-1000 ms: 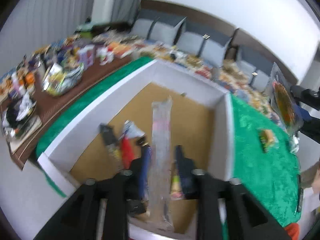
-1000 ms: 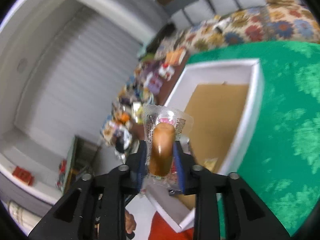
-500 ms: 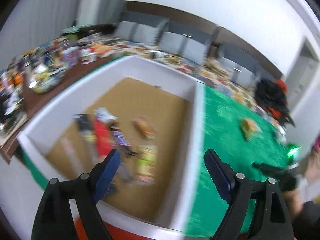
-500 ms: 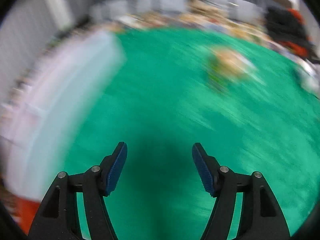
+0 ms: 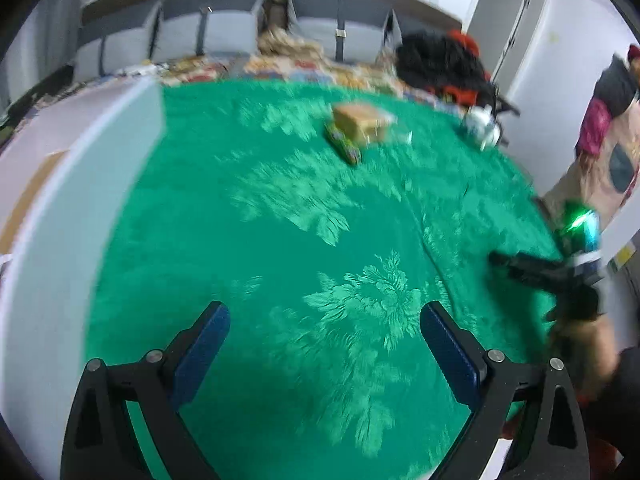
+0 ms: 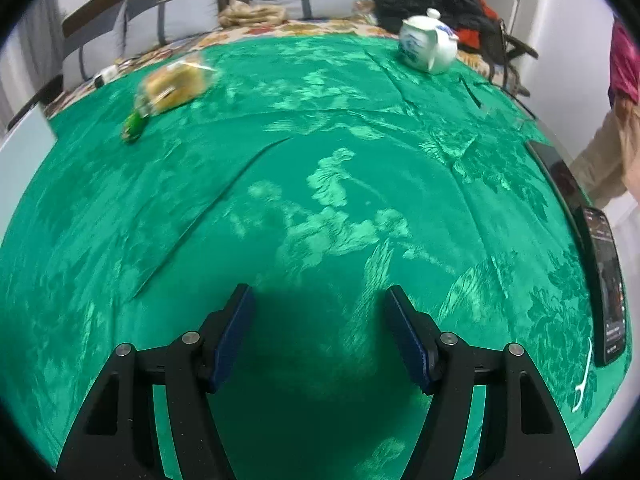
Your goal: Organize snacks
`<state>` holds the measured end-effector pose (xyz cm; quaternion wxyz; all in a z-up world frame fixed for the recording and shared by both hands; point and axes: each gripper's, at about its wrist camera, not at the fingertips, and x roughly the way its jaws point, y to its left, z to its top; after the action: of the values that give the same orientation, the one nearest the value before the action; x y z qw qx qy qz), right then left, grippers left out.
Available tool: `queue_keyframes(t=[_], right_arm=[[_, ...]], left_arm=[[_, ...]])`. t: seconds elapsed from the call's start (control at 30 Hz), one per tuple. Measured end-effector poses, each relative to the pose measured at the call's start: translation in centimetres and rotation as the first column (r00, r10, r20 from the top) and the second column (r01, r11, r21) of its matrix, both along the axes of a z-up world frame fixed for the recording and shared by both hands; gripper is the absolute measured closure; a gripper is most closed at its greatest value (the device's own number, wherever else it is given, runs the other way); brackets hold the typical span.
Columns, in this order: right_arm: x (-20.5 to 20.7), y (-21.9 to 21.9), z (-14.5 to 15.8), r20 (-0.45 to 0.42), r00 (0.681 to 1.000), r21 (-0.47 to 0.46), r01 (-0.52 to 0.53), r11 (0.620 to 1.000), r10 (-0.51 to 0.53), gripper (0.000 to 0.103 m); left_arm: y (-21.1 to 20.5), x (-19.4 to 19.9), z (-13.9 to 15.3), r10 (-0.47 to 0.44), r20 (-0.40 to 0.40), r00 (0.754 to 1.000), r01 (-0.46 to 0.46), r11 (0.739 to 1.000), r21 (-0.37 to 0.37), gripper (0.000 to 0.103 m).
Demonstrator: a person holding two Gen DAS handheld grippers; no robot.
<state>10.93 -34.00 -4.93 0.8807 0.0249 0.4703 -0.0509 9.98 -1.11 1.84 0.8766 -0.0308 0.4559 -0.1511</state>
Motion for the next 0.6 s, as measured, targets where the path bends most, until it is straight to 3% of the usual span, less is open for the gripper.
queue_keyframes(t=[0.17, 0.23, 0.33, 0.43, 0.6], right_arm=[[2.4, -0.6, 0.2, -0.032, 0.999, -0.019, -0.009, 1.000, 0.008, 0.030], [3.1, -0.9, -0.1, -0.035, 0.999, -0.019, -0.012, 1.000, 0.012, 0.022], [2.8, -1.3, -0.4, 0.001, 1.000, 0.005, -0.002, 1.000, 0.002, 0.017], [2.0, -1.4, -0.7, 0.078, 0.997, -0.008, -0.015, 1.000, 0.015, 0.016], [2.0, -1.3, -0.8, 0.082, 0.997, -0.010, -0.015, 1.000, 0.016, 0.016]], left_arm=[[-3.3, 4.1, -3.4, 0.042, -0.019, 0.999, -0.040, 0.993, 0.110, 0.008], [-3.5, 4.7, -4.5, 0.066, -0.042, 0.997, -0.060, 0.991, 0.121, 0.008], [-3.3, 5.1, -5.7, 0.086, -0.079, 0.993, -0.076, 0.990, 0.121, 0.008], [-3.5, 5.6, -5.5, 0.073, -0.088, 0.993, -0.064, 0.993, 0.100, 0.008], [-5.9, 10.1, -3.1, 0.013, -0.022, 1.000, -0.011, 0.995, 0.102, 0.008]])
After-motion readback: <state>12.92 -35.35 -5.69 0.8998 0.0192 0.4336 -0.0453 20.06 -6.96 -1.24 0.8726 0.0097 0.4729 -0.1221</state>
